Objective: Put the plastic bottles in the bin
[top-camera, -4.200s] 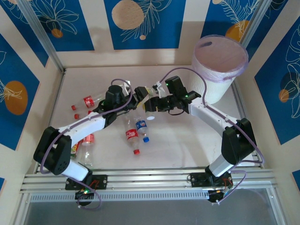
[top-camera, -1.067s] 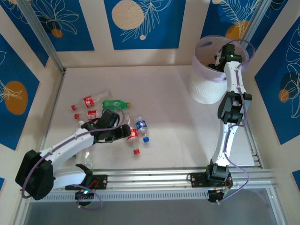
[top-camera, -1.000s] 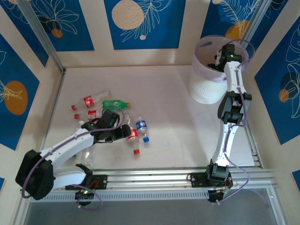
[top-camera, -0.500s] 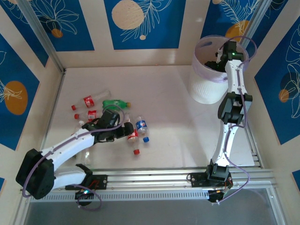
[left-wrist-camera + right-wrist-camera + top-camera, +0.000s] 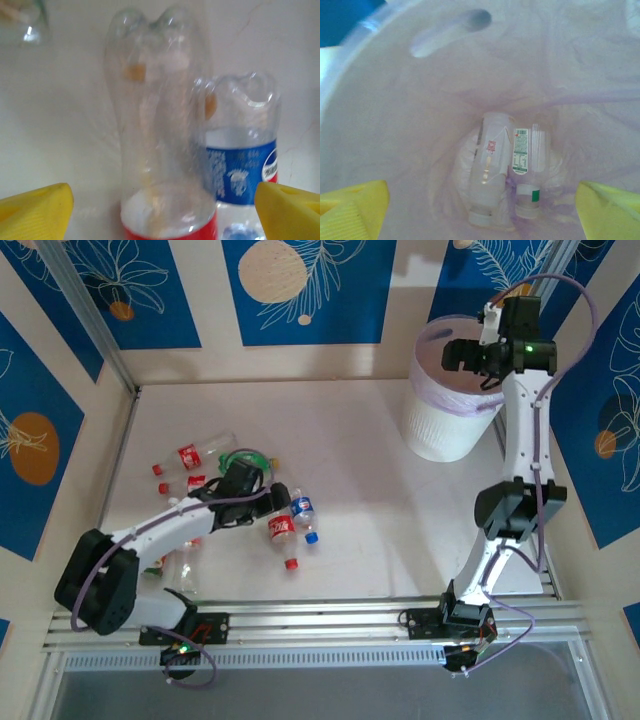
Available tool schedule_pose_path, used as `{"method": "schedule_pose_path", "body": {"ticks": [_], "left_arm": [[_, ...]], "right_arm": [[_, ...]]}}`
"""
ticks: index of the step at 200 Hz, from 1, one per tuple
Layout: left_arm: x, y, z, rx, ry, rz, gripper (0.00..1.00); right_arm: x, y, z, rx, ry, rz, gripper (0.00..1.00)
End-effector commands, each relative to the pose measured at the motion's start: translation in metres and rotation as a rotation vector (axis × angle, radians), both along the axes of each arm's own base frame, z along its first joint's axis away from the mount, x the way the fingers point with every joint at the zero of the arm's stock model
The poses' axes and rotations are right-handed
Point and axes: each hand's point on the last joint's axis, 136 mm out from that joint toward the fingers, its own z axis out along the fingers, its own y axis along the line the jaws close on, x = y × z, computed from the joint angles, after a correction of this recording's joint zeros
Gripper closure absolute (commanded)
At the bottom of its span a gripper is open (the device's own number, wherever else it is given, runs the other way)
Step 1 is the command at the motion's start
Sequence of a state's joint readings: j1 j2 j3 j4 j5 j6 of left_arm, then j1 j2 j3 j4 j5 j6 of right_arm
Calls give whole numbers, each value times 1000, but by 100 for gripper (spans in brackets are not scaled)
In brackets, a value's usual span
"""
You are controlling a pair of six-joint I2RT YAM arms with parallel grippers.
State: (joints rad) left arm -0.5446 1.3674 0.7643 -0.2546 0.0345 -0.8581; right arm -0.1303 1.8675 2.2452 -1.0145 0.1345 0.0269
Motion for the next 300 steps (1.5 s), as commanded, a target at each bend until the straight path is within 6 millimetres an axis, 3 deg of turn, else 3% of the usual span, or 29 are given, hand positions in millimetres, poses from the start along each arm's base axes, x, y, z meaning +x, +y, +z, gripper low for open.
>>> {"method": "schedule_pose_path", "body": {"ticks": [1, 27, 75, 110, 146, 177, 237, 270, 300], "left_arm": [[26, -1, 9, 11, -62, 33, 9], [38, -1, 3, 34, -81, 53, 13], [48, 5, -9, 51, -94, 111, 23], [50, 2, -22, 46, -73, 117, 25], [47, 2, -35, 52, -45, 114, 24], [45, 2, -42, 49, -36, 121, 25], [38, 4, -52, 46, -15, 118, 40], [39, 3, -40, 33, -38, 119, 46], [41, 2, -17, 16, -74, 109, 47]], "right_arm": [[-20, 12, 12, 15, -33, 22, 5], [-51, 30, 22, 91, -90, 45, 5], [-111, 67, 11, 216, -116, 106, 5], [-143, 92, -7, 274, -71, 174, 5], [-168, 119, -8, 371, -69, 265, 5], [-185, 133, -14, 416, -50, 320, 5], [-196, 139, -23, 435, -31, 346, 5], [-196, 142, -24, 443, -22, 364, 5], [-200, 148, -25, 475, -4, 396, 6]]}}
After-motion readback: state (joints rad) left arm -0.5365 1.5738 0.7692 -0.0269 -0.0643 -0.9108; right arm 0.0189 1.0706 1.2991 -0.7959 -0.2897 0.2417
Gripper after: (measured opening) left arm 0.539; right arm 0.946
